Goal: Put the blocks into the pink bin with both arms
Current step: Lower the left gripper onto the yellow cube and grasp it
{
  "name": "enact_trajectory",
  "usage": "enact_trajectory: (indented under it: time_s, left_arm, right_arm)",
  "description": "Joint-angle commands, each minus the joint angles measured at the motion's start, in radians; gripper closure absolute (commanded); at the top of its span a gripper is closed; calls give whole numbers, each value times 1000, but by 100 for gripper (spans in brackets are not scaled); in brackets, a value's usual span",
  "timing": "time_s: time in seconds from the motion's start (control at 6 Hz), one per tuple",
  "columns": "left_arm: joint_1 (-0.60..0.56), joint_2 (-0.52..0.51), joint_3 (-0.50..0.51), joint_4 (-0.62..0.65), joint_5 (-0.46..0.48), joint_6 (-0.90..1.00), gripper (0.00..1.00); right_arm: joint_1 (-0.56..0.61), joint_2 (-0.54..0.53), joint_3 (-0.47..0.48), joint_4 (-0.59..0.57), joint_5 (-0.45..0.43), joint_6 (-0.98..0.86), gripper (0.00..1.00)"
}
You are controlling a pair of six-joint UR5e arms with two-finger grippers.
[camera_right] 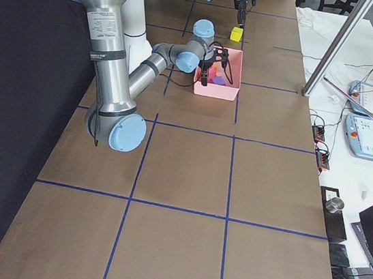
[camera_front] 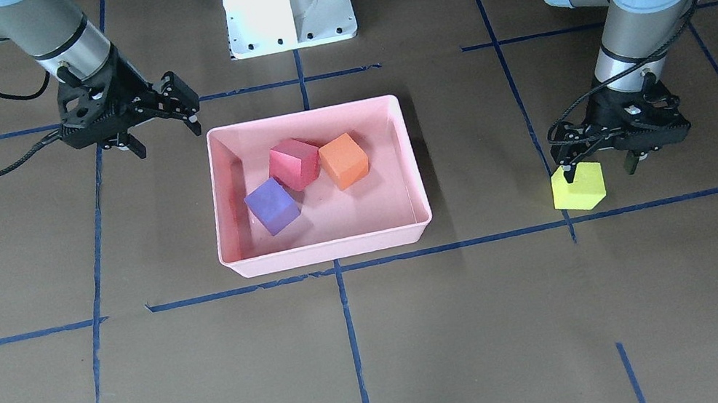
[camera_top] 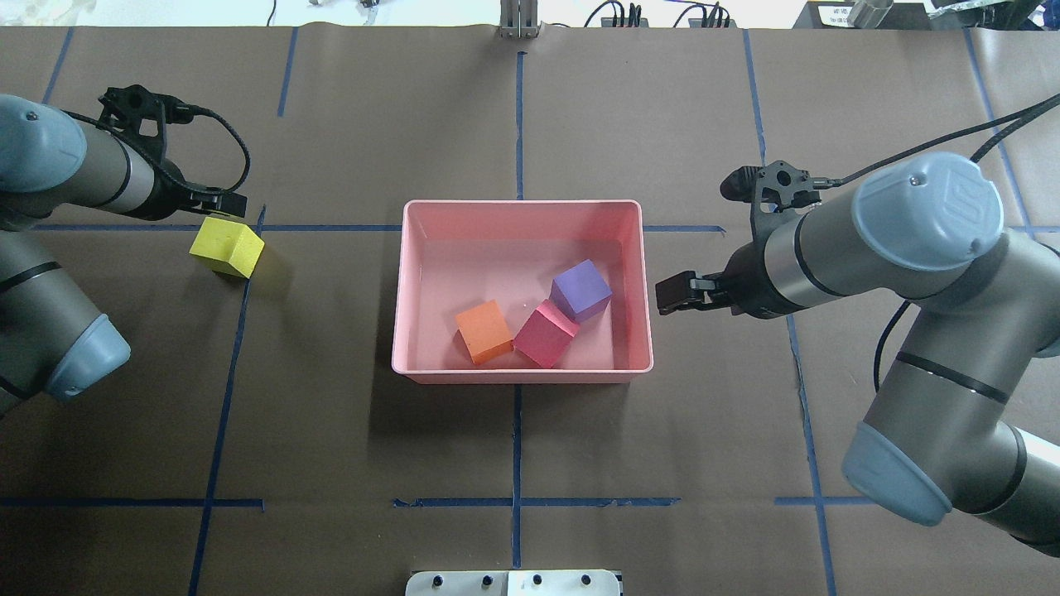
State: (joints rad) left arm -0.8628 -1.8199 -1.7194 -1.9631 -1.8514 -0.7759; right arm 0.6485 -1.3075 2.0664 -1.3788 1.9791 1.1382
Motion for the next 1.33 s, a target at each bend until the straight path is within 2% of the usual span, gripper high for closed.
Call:
enact_trajectory:
  time_s: [0.0,0.17,0.83,1.17]
  left_arm:
    - [1,-1,38,-2,-130,153,0]
    - [-2,-1,41,-2,-188,153,0]
    - [-31,-15,112,-3,-192,152,0]
    - [-30,-41,189,-87,-190,144,0]
  right_arm:
    - [10,-27,1,0,4,-21,0]
    - [10,-32,-6,0,4,-21,0]
    - [8,-50,6,7,-6,-21,0]
    - [5,-47,6,6,-9,-20,0]
